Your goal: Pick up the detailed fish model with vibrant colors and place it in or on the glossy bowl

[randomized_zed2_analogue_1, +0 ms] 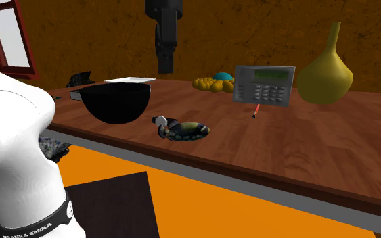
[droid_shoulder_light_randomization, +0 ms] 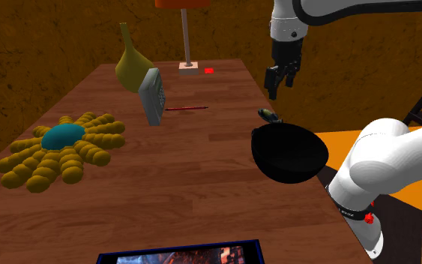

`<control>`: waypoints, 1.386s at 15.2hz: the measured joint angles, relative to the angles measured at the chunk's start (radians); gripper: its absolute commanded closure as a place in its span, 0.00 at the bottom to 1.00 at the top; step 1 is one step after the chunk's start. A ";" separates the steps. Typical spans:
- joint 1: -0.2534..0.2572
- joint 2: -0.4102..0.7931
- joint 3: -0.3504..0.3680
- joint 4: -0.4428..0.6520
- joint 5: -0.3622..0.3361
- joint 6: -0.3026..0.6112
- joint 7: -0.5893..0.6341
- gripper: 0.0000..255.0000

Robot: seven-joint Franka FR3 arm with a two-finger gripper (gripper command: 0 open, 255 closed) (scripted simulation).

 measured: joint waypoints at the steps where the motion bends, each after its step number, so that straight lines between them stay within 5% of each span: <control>1: 0.000 0.000 0.000 0.000 0.000 0.000 0.000 0.00; 9: -0.023 0.164 -0.114 -0.078 0.012 0.177 -0.095 0.00; 21: -0.027 0.186 -0.131 -0.188 0.011 0.302 -0.108 0.00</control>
